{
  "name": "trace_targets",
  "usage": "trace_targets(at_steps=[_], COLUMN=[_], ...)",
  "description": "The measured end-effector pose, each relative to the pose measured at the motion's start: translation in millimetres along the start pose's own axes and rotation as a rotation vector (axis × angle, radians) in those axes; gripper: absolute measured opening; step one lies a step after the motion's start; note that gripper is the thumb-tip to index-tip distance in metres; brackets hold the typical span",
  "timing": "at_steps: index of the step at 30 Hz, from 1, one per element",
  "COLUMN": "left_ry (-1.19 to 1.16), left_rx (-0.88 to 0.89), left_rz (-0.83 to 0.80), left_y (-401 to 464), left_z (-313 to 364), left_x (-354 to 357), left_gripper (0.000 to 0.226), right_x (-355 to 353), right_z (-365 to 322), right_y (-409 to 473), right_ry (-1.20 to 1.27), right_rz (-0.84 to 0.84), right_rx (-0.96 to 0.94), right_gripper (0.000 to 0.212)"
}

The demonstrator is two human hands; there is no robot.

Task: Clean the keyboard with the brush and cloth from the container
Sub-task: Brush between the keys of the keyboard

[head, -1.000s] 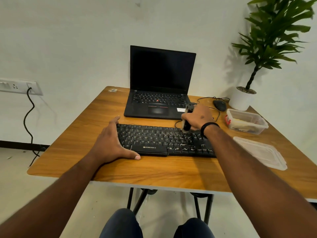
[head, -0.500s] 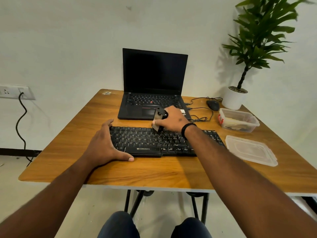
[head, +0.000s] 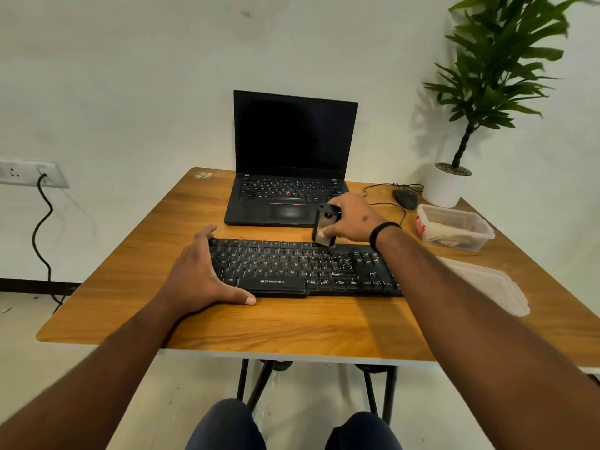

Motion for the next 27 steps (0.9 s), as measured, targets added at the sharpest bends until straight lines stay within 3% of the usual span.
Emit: trace_targets(at_steps=[6, 16, 22, 27], left_ry=[0.004, 0.016, 0.022, 0.02], left_rx=[0.002, 0.013, 0.015, 0.018], left_rz=[-0.002, 0.013, 0.009, 0.014], left_y=[-0.2, -0.7, -0.8, -0.9], left_z=[0.4, 3.3, 2.3, 3.5], left_x=[-0.8, -0.4, -0.4, -1.2], left_gripper=[0.166, 0.164, 0.161, 0.16], right_x=[21.0, -3.4, 22.4, 9.4], right_z=[-29.7, -8.2, -46.5, -24.3], right_y=[3.3, 5.5, 3.8, 5.8], right_ry=[0.061, -0.197, -0.061, -0.097], right_rz=[-0.122, -0.169, -0.196, -0.201], right_rx=[-0.106, -0.003, -0.151, -0.048], right_gripper=[0.026, 0.021, 0.022, 0.021])
Point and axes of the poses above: each hand's wrist, its own y-axis towards the middle knuckle, its own x-axis out of the palm, z = x × y, the point moved 9 cm from there along y, towards the middle knuckle, and after that the axes turned 4 degrees about z, right-handed, at the moved point
